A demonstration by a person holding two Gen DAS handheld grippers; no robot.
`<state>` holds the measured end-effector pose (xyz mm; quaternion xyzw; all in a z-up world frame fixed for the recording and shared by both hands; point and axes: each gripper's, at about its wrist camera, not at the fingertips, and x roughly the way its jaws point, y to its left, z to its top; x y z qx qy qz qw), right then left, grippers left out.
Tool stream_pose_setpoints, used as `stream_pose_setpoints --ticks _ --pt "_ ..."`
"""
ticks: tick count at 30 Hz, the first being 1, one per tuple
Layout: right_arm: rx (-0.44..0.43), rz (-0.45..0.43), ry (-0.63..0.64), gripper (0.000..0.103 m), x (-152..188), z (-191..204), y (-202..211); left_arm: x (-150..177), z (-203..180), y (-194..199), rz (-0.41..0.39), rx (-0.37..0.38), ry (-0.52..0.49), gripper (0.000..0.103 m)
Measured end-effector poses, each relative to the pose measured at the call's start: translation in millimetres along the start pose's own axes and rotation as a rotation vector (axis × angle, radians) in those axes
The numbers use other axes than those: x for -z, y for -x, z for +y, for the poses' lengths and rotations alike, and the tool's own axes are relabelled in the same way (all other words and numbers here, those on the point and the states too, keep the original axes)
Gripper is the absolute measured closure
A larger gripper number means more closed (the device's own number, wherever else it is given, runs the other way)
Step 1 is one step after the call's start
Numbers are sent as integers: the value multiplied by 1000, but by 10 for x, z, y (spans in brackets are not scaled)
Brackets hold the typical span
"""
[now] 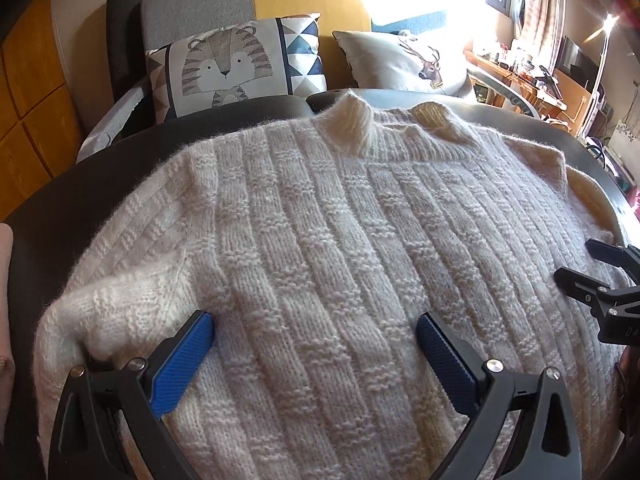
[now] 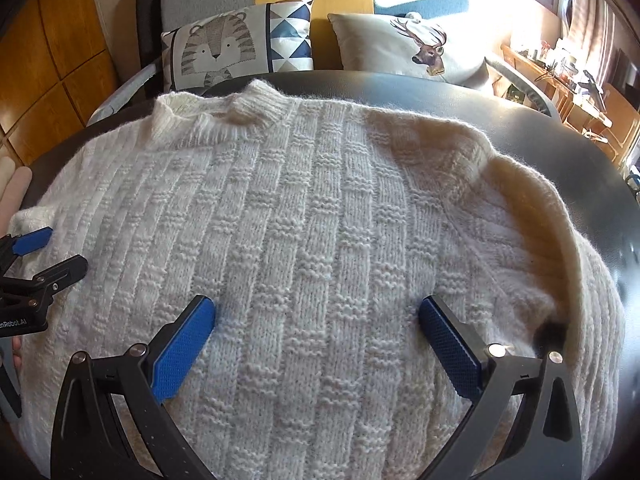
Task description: Fold clothes
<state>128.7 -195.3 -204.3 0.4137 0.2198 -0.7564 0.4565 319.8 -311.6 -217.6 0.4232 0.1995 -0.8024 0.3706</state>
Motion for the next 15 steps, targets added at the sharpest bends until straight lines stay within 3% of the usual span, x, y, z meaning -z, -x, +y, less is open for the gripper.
stream_pose_setpoints --ticks 15 --pt "7 -17 -1 0 5 -13 -38 17 -26 6 -17 -14 -6 0"
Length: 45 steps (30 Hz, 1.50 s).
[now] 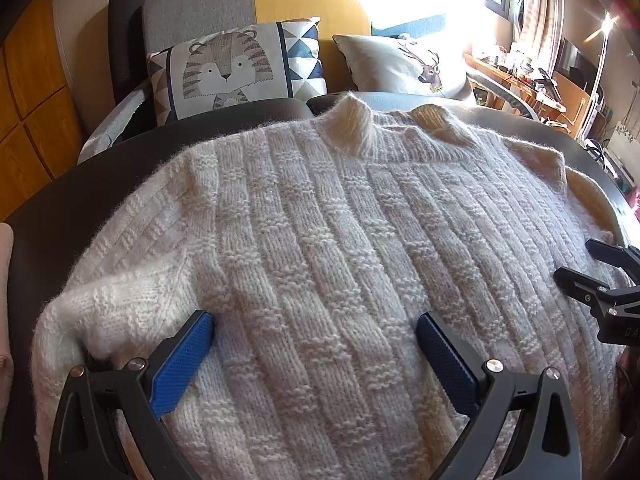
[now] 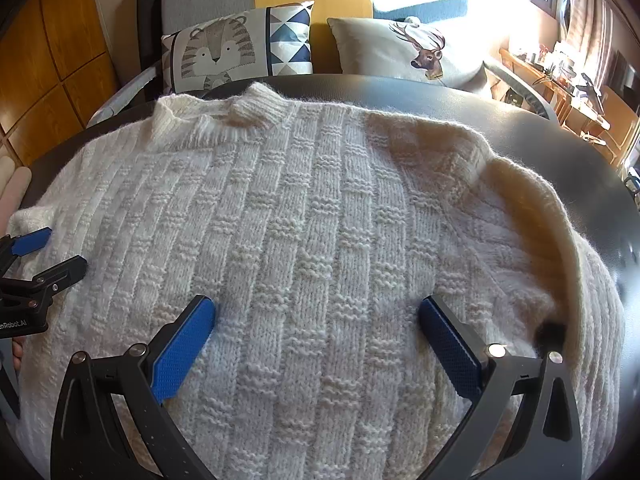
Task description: Fold clothes
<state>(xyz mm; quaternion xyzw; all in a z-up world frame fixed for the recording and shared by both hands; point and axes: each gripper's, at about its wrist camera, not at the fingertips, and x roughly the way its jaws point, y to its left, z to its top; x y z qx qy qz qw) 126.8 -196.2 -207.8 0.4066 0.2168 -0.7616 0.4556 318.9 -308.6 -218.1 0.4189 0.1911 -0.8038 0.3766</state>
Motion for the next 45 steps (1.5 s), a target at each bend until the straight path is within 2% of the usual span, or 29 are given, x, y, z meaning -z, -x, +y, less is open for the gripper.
stream_pose_setpoints --ticks 8,12,15,17,22,28,30,34,41,43,45 --pt "-16 6 -12 0 22 -47 13 4 -28 -5 -4 -17 -14 0" --pt "-26 -63 -26 0 259 -232 380 6 -22 -3 -5 -15 -14 0" --pt "43 -120 30 0 617 -273 756 5 -17 -4 -5 -14 -14 0" --pt "119 -150 39 0 930 -265 1007 6 -18 -3 -6 -14 -14 0" --pt "308 -130 -64 3 1629 -787 1506 13 -12 5 -9 -12 -14 0" --pt "298 -65 -47 5 1925 -1074 1507 16 -20 12 -9 -19 -19 0" --pt "283 -50 -61 13 1942 -1124 1441 17 -23 16 -9 -19 -20 0" --pt "237 -52 -103 16 1960 -1211 1400 28 -34 23 -9 -22 -24 0" --pt "173 -27 -155 34 1928 -1349 1407 28 -35 21 -10 -26 -28 0" --pt "156 -13 -188 47 1894 -1431 1418 29 -35 21 -10 -26 -29 0" --pt "140 -6 -248 78 1848 -1562 1440 29 -37 21 -10 -26 -29 0"
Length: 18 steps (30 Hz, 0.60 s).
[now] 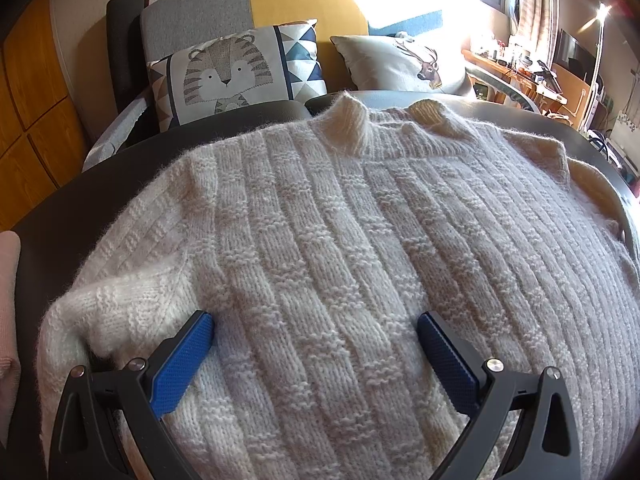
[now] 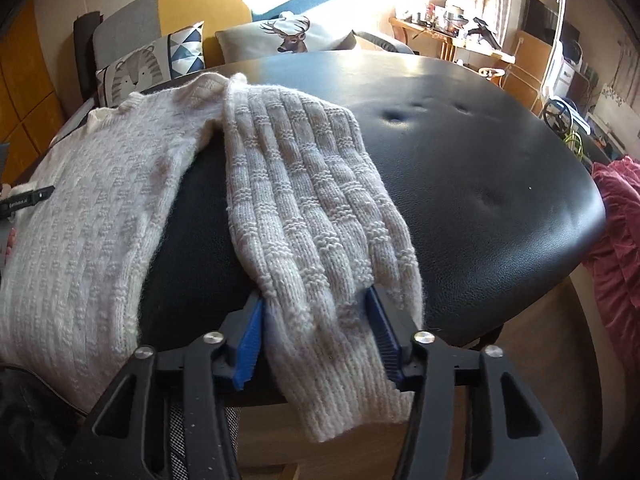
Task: Fold clothes
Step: 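Grasp a sweater sleeve with the right gripper and lift it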
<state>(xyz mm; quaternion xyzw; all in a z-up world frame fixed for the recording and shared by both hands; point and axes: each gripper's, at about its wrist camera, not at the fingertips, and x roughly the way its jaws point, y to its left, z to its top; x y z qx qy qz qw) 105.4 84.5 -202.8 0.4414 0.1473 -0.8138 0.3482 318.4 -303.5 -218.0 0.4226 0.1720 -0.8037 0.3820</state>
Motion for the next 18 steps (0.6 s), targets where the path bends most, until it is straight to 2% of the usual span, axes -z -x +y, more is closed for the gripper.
stream_pose_setpoints --ticks 1,4,10,15,18 --pt "-16 4 -39 81 -50 -79 -1 -1 -1 -1 0 0 0 0" --pt "-99 8 -197 82 -177 -315 9 5 -6 -3 -1 -1 0 0" --pt "-376 -67 -463 83 -448 -493 201 5 0 -6 4 1 3 0" --pt "-598 -99 -585 83 -678 -401 320 -5 -20 38 30 13 38 1" --pt "-663 -94 -580 83 -798 -255 362 16 -100 126 38 61 52 2"
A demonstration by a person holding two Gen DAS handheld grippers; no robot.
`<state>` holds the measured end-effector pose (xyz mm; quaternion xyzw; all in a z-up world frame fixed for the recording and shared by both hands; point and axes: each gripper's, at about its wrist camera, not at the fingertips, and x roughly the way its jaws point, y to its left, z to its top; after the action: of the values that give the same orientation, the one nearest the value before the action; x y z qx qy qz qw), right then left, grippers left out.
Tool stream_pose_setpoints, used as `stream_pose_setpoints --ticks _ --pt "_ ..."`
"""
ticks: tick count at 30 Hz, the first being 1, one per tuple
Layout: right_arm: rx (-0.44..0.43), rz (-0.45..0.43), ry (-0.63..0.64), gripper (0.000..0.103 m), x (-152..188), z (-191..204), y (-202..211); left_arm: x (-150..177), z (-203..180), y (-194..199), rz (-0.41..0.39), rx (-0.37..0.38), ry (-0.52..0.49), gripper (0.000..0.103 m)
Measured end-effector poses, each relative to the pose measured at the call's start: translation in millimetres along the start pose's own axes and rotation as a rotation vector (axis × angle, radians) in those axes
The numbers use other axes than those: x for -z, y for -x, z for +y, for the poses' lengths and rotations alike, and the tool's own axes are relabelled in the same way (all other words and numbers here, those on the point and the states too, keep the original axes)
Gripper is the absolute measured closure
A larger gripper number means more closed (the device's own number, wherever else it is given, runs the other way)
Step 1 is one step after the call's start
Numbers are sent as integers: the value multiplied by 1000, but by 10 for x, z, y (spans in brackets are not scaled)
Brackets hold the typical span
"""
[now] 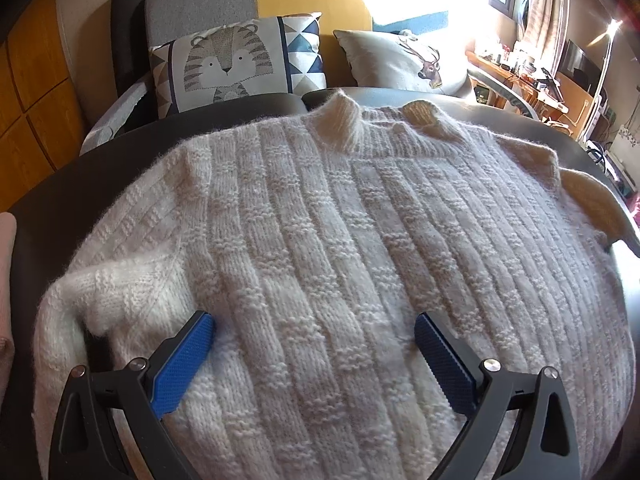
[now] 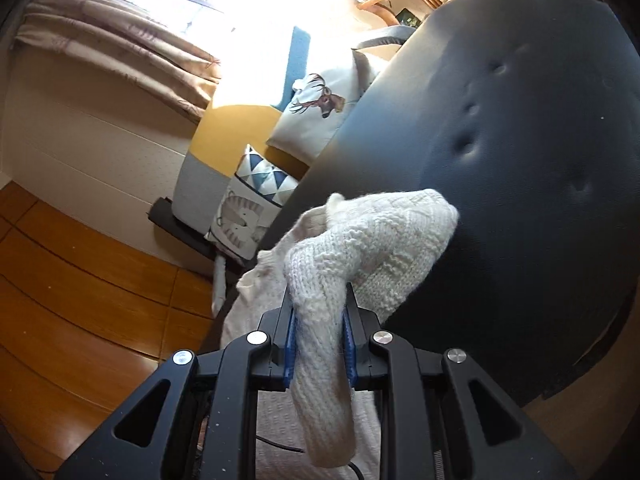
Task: Fold clothes
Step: 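Grasp a sweater sleeve with the right gripper and lift it, then fold the held sleeve across the sweater body with the right gripper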
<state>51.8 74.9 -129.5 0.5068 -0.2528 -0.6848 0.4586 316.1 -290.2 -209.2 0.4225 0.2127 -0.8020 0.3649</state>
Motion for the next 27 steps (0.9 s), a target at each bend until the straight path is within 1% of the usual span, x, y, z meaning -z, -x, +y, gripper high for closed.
stream_pose_setpoints --ticks 3,7,10,13,14,16,18,20,23,25,27 --pt "-20 25 20 83 34 156 -98 38 -130 61 9 46 -11 2" --pt "-12 51 52 83 124 278 -227 81 -276 93 27 82 -13 2" --pt "9 53 55 83 151 286 -322 99 -357 114 41 80 -30 1" --pt "57 39 57 83 120 220 -375 119 -379 146 43 100 -23 1" --pt "80 34 58 83 106 190 -389 130 -382 153 45 107 -20 1" --pt "156 17 82 82 60 131 -409 150 -397 156 47 112 -22 1" --pt "232 5 105 79 11 68 -432 159 -410 147 44 106 -28 1" --pt "296 -1 125 79 -26 -14 -441 161 -421 132 43 95 -30 1" --pt "425 -34 187 67 -44 -94 -422 146 -451 125 47 83 -29 1" --pt "509 -62 220 66 -40 -150 -382 105 -512 121 53 99 -33 1" --pt "555 -80 221 66 -61 -242 -317 54 -632 108 59 125 -52 1"
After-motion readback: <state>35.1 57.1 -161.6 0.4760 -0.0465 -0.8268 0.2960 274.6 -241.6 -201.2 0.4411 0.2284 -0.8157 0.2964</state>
